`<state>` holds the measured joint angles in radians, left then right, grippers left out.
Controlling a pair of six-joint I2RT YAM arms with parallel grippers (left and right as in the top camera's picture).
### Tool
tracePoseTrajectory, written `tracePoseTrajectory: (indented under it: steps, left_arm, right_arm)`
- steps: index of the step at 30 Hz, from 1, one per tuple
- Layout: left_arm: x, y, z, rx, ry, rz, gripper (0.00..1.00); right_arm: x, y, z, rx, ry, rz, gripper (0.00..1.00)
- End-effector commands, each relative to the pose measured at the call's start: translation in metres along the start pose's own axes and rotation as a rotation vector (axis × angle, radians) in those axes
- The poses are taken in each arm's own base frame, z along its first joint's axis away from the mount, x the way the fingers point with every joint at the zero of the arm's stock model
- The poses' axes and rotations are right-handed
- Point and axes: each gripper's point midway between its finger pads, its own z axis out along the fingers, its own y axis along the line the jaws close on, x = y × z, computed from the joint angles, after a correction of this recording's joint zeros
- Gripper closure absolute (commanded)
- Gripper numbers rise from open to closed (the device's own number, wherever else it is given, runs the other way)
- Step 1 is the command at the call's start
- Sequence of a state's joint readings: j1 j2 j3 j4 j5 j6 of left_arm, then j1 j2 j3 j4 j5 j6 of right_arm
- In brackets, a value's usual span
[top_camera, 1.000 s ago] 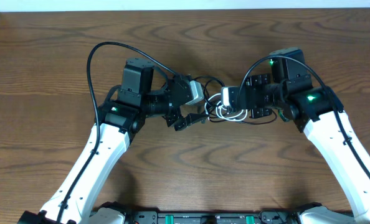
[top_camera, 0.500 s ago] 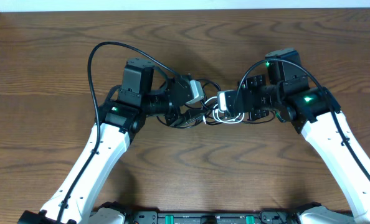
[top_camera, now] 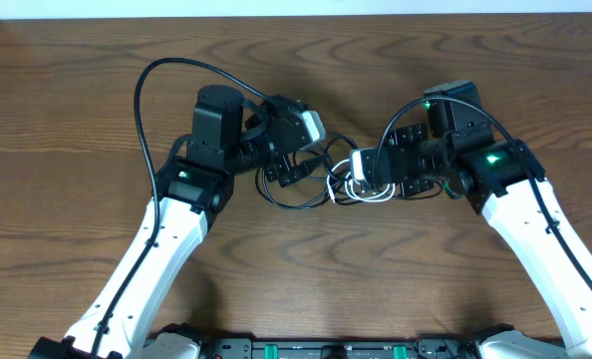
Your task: Untangle cables
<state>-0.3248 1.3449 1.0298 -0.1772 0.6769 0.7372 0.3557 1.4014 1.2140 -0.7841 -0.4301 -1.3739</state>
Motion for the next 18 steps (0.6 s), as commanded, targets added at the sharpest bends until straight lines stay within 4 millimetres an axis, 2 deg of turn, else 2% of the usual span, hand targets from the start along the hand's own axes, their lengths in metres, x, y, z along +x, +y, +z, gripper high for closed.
tracePoseTrajectory:
  steps: [1, 6, 9, 14, 16, 18]
  left_arm:
    - [-0.004, 0.004, -0.004, -0.019, 0.011, 0.005, 0.13]
    - [0.006, -0.018, -0.003, 0.086, 0.032, -0.055, 0.13]
    - [0.011, -0.025, -0.003, 0.115, 0.050, -0.080, 0.13]
    - [0.003, -0.036, -0.005, 0.178, 0.004, -0.090, 0.14]
    - [0.002, -0.036, -0.005, 0.181, 0.001, -0.090, 0.20]
    - [0.002, -0.036, -0.005, 0.181, 0.002, -0.090, 0.46]
  right_arm:
    - [-0.011, -0.007, -0.006, 0.024, -0.034, -0.045, 0.99]
    - [-0.016, -0.015, -0.006, 0.057, -0.045, -0.086, 0.99]
    - [-0.026, -0.024, -0.005, 0.097, -0.064, -0.129, 0.99]
    - [-0.037, -0.034, -0.004, 0.141, -0.086, -0.168, 0.99]
    - [-0.039, -0.035, -0.004, 0.148, -0.090, -0.176, 0.99]
    - [-0.040, -0.036, -0.004, 0.150, -0.091, -0.172, 0.99]
